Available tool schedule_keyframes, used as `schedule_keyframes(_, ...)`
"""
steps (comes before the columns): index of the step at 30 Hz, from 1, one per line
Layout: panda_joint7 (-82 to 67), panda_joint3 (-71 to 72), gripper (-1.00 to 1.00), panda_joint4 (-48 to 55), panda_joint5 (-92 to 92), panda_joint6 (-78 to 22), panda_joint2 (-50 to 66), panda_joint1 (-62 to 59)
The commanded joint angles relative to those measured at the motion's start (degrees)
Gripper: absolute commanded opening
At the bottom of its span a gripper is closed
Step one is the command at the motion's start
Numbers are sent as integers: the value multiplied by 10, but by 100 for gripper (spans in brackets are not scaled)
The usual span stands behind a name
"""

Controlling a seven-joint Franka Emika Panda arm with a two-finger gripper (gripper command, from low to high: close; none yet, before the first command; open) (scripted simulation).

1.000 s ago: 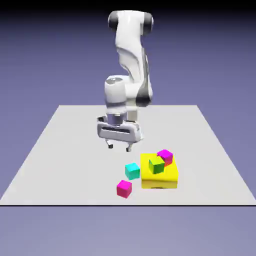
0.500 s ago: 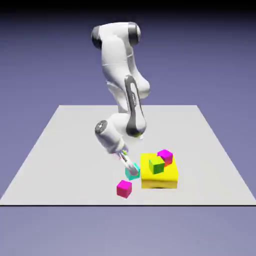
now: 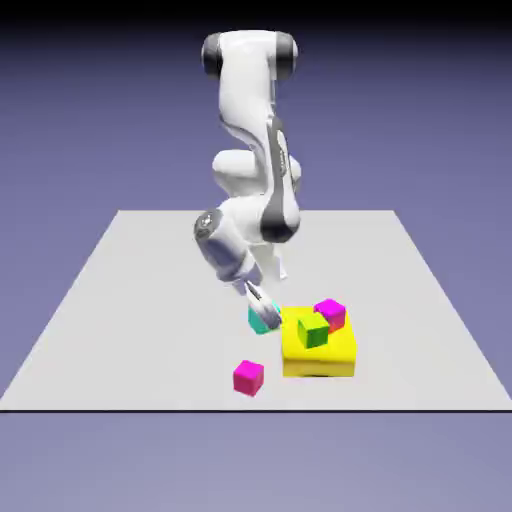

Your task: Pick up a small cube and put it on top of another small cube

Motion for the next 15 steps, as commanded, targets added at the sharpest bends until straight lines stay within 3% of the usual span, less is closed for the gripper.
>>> schedule_keyframes(1,19,6,-100,6,7,-21,-21,8)
schedule_keyframes(7,62,80,-100,14,73,-91,-98,19)
schedule_keyframes(12,41,107,-100,-21,106,26,-21,44)
schedule_keyframes(13,41,107,100,-21,106,26,-21,44)
schedule_keyframes(15,46,101,100,-14,99,1,-37,39)
